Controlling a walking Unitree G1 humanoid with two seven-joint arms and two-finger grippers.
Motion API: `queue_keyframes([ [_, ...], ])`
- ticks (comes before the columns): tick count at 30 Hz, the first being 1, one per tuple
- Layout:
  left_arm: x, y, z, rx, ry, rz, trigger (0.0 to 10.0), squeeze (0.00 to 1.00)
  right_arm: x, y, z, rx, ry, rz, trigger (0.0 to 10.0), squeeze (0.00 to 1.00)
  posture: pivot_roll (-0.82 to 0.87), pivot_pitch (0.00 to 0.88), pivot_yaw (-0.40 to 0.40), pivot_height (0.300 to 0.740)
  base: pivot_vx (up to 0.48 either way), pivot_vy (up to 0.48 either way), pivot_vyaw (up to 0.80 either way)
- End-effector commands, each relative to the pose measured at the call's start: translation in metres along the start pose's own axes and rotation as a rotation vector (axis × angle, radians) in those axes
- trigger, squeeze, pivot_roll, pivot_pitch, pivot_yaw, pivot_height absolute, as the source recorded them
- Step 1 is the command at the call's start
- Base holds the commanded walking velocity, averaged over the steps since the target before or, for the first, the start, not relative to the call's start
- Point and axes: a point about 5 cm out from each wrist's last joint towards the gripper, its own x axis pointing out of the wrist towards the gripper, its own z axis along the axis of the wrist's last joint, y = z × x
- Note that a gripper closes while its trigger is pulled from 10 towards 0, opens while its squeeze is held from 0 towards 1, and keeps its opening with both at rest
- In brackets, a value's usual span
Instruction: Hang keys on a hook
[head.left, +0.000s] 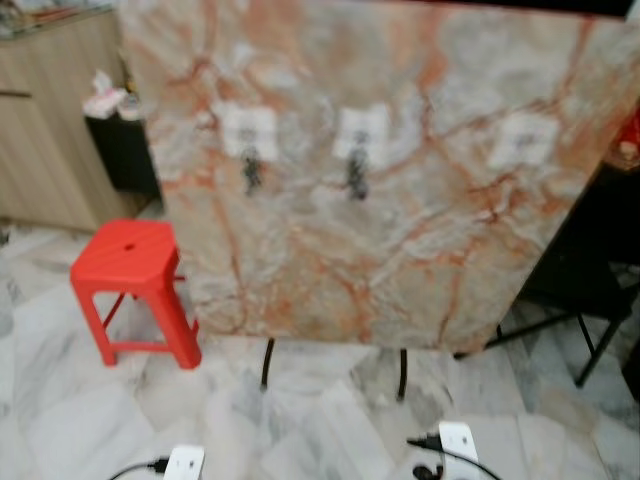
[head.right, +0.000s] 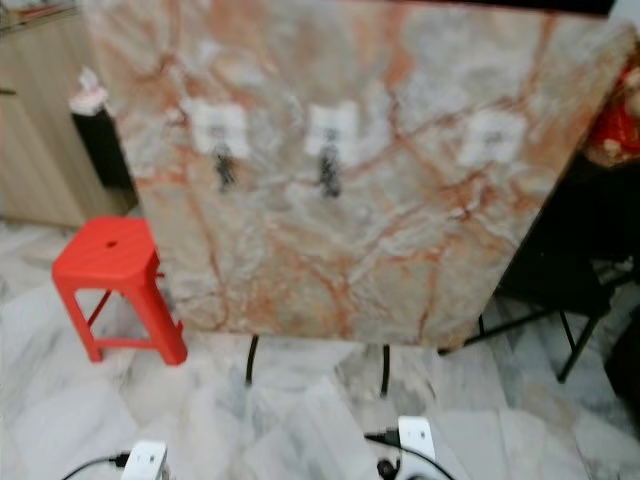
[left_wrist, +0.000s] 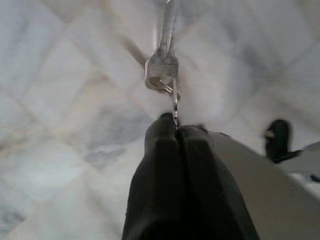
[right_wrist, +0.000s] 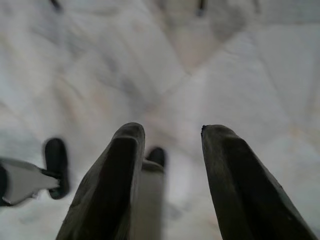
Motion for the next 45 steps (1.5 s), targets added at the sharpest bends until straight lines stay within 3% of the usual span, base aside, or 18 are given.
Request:
queue_keyframes([
  [1, -0.001, 0.003, -0.005, 0.011, 0.020, 0.005, 10.0, 0.00, 0.001, 0.000, 0.008, -0.003, -0.019, -0.001, 10.0, 0.00, 0.01, 0.000, -0.039, 0.740, 0.000, -0.379, 0.00],
  [7, -0.001, 0.003, -0.005, 0.015, 0.023, 0.001, 10.0, 0.00, -0.002, -0.011, 0.004, -0.007, -0.015, -0.014, 10.0, 0.00, 0.01, 0.000, -0.034, 0.740, 0.000, -0.379, 0.00],
  [17, -0.002, 0.006, -0.009, 0.017, 0.031, 0.004, 10.0, 0.00, -0.003, -0.017, -0.002, -0.008, -0.005, -0.019, 10.0, 0.00, 0.01, 0.000, -0.033, 0.740, 0.000, -0.382, 0.00],
  [45, -0.002, 0.006, -0.010, 0.004, 0.030, 0.015, 10.0, 0.00, -0.002, -0.011, -0.004, 0.009, -0.004, -0.031, 10.0, 0.00, 0.02, 0.000, -0.030, 0.740, 0.000, -0.380, 0.00],
])
